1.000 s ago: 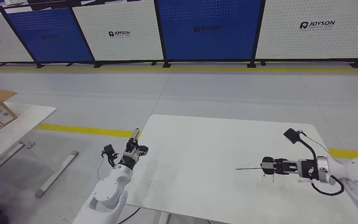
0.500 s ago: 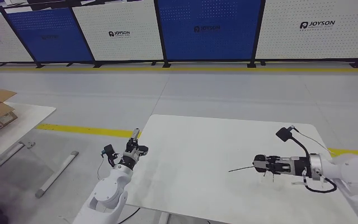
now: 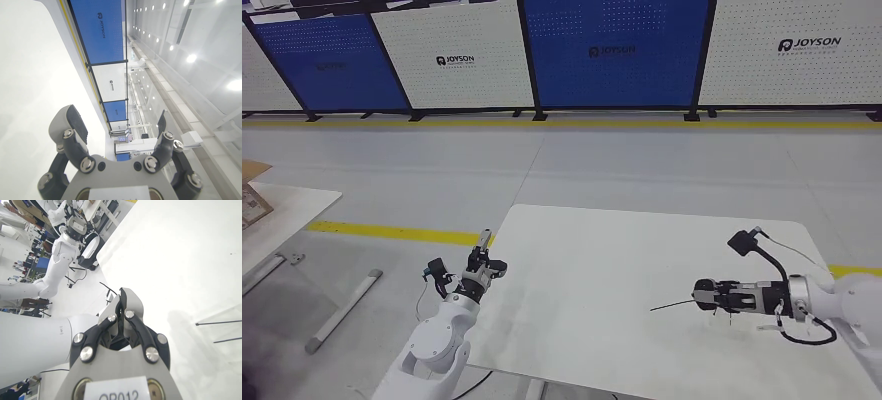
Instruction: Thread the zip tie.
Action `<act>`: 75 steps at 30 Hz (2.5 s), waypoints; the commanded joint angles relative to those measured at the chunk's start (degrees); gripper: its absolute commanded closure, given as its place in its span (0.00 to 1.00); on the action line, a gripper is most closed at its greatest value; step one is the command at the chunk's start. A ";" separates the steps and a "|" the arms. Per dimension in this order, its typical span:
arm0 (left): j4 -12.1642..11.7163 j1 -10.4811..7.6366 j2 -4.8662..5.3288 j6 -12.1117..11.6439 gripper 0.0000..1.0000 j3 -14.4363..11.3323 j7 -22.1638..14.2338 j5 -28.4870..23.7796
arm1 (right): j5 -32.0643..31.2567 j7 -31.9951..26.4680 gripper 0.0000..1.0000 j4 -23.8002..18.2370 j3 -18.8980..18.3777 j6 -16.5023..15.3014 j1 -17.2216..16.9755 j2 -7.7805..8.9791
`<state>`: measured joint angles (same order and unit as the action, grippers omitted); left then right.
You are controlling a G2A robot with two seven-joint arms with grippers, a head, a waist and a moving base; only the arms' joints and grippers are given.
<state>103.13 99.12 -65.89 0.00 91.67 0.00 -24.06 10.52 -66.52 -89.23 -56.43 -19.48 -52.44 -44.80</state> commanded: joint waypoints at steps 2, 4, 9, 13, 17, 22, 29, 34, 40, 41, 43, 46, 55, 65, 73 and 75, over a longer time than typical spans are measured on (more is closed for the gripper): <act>0.00 0.00 0.00 0.00 0.00 0.00 0.00 0.00 | -2.07 2.19 1.00 -0.38 0.02 0.00 -0.34 -0.13; 0.00 0.00 0.00 0.00 0.00 0.00 0.00 0.00 | -5.42 3.38 1.00 -1.47 0.21 0.00 0.18 -0.33; -0.21 -0.58 -0.14 0.91 0.00 0.51 1.37 0.15 | -13.94 6.82 1.00 -5.14 1.91 0.00 1.17 -0.91; 2.11 -1.85 -0.04 11.19 0.00 0.53 -1.45 -2.61 | -16.39 8.46 1.00 -5.00 4.43 0.00 1.99 -1.31; 2.33 -4.47 0.56 19.48 0.00 0.62 -7.39 -4.93 | -14.45 8.65 1.00 -4.31 5.80 0.00 2.63 -1.61; 2.00 -5.41 0.80 19.48 0.00 0.86 -7.01 -4.71 | -14.45 8.65 1.00 -4.31 5.80 0.00 2.63 -1.61; -0.43 -5.87 1.17 19.48 0.00 -0.10 -11.63 -4.82 | -17.21 9.43 1.00 -4.41 5.83 0.10 2.56 -1.59; -1.33 -5.92 2.68 19.48 0.00 -0.71 -19.74 -6.46 | -24.70 11.40 1.00 -9.41 7.38 0.00 3.39 -1.84; 2.43 -4.16 5.74 19.48 0.00 -2.50 -24.39 -13.14 | -28.90 9.94 1.00 -12.10 11.33 0.00 7.83 -1.98; 3.34 -3.86 6.55 19.48 0.00 -3.36 -24.83 -14.58 | -29.29 10.41 1.00 -11.78 12.03 0.00 8.68 -1.99; 3.81 -4.04 7.93 19.48 0.00 -5.19 -24.68 -17.58 | -27.97 11.69 1.00 -10.25 12.58 0.00 9.50 -2.05; 4.14 -4.78 8.67 19.48 0.00 -5.99 -22.90 -17.55 | -27.97 11.69 1.00 -10.25 12.58 0.00 9.50 -2.05; 3.82 -4.67 8.63 19.48 0.00 -6.35 -23.16 -18.24 | -27.97 11.69 1.00 -10.25 12.58 0.00 9.50 -2.05; -1.07 -8.71 13.41 19.48 0.00 -12.06 -25.52 -36.12 | -41.92 12.73 1.00 -14.22 17.94 0.00 14.87 -2.68; -1.11 -19.08 20.18 19.48 0.00 -26.64 -17.12 -53.71 | -37.81 21.05 1.00 -10.67 24.26 0.00 19.63 -3.58; -1.11 -19.08 20.18 19.48 0.00 -26.64 -17.12 -53.71 | -37.81 21.05 1.00 -10.67 24.26 0.00 19.63 -3.58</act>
<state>102.01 79.18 -45.60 19.48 64.19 -16.52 -78.49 -27.11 -45.11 -99.86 -32.10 -19.48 -32.77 -48.39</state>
